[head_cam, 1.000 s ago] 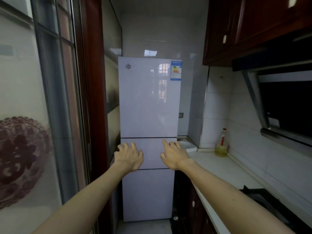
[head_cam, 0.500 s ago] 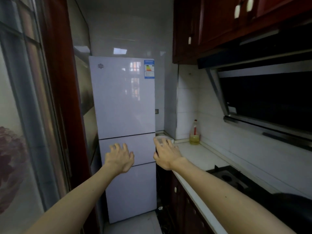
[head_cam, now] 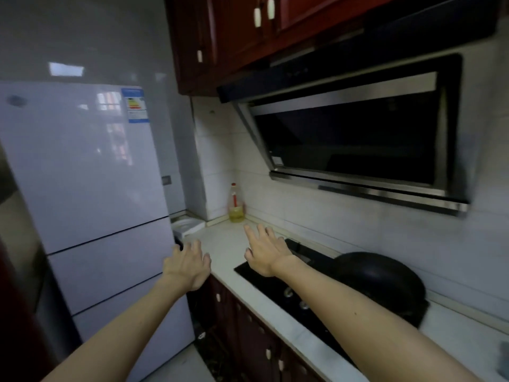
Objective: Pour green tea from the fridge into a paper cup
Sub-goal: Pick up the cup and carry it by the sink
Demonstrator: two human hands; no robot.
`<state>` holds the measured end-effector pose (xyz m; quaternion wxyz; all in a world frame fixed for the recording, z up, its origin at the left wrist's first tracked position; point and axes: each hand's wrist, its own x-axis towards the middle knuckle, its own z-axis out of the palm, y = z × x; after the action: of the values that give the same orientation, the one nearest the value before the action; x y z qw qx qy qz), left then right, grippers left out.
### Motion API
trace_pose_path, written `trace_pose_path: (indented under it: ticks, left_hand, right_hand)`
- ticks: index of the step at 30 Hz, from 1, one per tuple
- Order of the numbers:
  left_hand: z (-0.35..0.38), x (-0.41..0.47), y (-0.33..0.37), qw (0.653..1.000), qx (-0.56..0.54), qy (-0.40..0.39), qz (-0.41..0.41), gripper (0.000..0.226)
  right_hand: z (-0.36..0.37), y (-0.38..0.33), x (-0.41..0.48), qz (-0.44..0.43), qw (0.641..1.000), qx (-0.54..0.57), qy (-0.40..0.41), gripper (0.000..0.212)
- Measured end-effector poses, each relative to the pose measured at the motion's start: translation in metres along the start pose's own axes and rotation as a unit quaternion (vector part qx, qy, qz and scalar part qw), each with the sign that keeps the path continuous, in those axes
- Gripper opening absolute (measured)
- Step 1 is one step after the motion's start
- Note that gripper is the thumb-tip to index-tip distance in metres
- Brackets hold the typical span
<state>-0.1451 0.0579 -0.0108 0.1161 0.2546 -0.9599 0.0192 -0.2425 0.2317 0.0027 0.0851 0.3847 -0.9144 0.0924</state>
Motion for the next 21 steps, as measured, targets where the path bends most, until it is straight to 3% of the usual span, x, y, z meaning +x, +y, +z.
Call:
trace_pose_path:
  ticks: [11, 21]
  left_hand:
    - [0.002, 0.014, 0.2, 0.987, -0.035, 0.012, 0.155, 0.038]
    - [0.007, -0.027, 0.385, 0.955, -0.08, 0.007, 0.284, 0.039]
  right_hand:
    - [-0.035, 0.165, -0.094, 0.144, 0.988, -0.041, 0.021, 0.062]
    - [-0.072, 0.311, -0.225, 0.298, 0.951, -0.083, 0.012, 0.062]
